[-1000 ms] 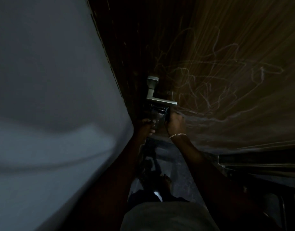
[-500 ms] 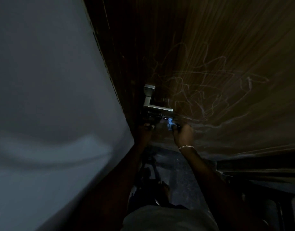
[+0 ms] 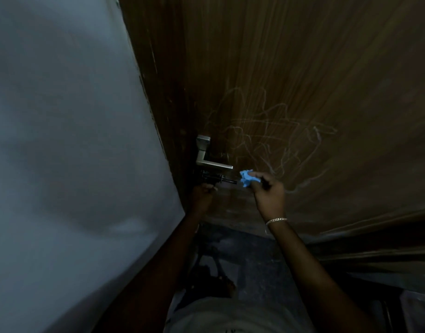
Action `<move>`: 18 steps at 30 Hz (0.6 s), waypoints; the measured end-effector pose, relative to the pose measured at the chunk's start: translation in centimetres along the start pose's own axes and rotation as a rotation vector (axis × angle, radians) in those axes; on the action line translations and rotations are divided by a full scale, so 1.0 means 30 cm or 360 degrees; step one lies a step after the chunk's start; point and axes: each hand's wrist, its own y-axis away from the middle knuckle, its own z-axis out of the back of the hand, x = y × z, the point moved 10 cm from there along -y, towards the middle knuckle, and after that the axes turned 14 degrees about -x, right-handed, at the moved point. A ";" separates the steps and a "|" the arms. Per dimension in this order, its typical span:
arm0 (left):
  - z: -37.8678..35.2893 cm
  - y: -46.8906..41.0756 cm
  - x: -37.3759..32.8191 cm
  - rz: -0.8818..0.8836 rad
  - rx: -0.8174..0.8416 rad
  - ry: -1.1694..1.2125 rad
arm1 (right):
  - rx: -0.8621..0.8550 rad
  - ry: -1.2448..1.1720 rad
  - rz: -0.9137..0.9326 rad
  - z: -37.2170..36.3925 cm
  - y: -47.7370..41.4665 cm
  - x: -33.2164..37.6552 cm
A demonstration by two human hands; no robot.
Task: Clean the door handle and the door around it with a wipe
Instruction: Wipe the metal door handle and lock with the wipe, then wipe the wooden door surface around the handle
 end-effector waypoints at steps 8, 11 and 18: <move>0.155 0.118 -0.230 -0.0400 0.0035 0.0116 | -0.0025 -0.0068 0.0379 0.009 -0.024 0.313; 0.242 0.159 -0.372 -0.0599 -0.0005 0.0189 | -0.0166 0.0041 0.0734 0.026 -0.018 0.494; 0.369 0.258 -0.605 -0.0886 -0.0058 0.0455 | -0.0526 0.0213 0.1481 -0.018 -0.057 0.870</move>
